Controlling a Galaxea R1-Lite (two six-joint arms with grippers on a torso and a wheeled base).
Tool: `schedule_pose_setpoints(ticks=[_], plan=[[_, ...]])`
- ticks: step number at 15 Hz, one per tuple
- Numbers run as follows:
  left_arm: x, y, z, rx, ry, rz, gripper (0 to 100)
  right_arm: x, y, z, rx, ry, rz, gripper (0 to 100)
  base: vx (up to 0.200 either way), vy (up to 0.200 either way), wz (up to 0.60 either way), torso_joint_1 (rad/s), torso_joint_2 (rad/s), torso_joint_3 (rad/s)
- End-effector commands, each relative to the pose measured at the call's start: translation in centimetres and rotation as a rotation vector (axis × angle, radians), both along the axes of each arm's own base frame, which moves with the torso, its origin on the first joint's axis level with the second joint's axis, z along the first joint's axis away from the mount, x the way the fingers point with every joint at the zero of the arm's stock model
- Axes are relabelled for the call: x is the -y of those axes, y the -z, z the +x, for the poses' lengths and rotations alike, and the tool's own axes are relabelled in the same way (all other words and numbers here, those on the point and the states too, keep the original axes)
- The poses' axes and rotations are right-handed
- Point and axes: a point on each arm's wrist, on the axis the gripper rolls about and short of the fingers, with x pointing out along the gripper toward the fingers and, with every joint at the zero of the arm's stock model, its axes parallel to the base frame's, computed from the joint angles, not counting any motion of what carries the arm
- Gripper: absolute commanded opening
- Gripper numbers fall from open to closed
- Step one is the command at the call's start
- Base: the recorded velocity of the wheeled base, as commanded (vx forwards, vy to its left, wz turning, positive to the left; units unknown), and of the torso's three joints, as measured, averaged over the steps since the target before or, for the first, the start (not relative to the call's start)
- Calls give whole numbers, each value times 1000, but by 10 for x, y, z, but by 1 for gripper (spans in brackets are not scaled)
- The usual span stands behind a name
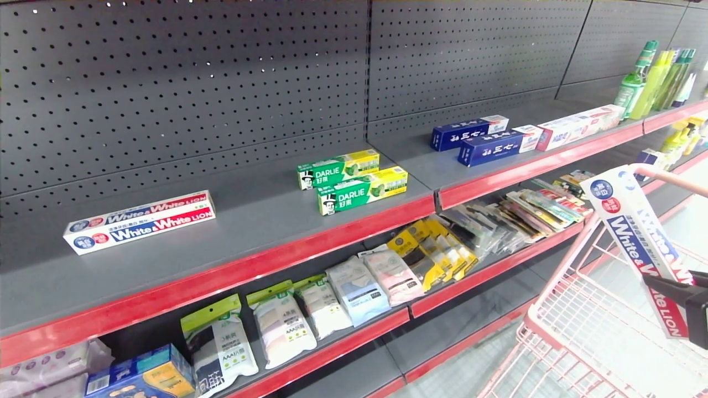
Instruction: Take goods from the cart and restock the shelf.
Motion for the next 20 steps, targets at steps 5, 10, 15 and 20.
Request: schedule_pose_setpoints(ticks=[5,10,15,20], plan=[[0,0,0,-1,-1,0,100,0,-2,2,5,-8,-16,0,0,0,0,226,-498,-268],[0,0,0,0,0,0,100,-1,-4,4,10,-21,-17,0,0,0,0,177,-373,-199],[0,0,0,0,0,0,100,-1,-4,5,5,-21,-16,0,0,0,0,171,-349,-181],[0,0,0,0,0,0,100,-1,-3,5,1,-23,-17,0,0,0,0,168,-344,-176]])
